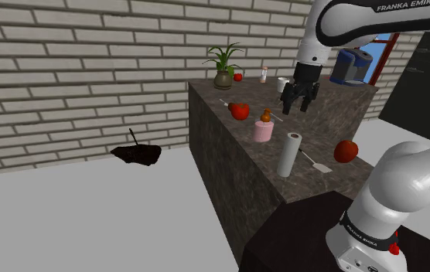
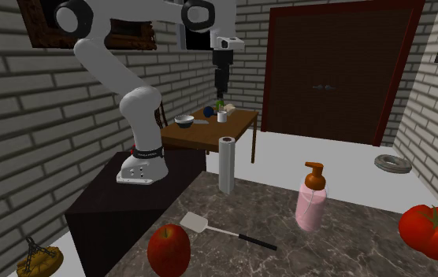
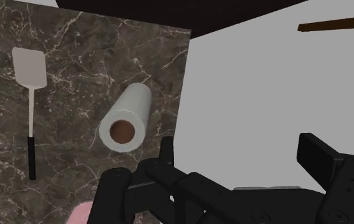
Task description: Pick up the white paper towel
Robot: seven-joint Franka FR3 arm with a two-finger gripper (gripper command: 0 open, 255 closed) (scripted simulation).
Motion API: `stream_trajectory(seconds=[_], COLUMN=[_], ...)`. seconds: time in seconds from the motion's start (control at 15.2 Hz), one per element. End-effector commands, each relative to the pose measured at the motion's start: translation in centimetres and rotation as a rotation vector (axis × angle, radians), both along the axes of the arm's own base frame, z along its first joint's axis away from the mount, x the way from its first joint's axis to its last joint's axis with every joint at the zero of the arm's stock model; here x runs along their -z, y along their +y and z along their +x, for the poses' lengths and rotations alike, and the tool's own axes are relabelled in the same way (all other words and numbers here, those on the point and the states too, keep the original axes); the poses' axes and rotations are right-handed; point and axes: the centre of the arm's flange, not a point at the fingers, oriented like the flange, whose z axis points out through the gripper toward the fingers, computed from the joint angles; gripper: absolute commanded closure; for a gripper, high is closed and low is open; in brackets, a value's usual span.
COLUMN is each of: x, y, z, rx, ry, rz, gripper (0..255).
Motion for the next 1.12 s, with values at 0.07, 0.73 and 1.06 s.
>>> stream_trajectory(seconds=[0.07,0.73,1.06], x=[2.7,11.8,14.2], y=[-2.4,-10.8,-11.1], z=[0.7,2.0,2.0], rx=[0.046,0.2,0.205], ry=[-0.003,-0.006,-0.006], rz=[-0.021,-0.089,-0.091], gripper=[0,0,0])
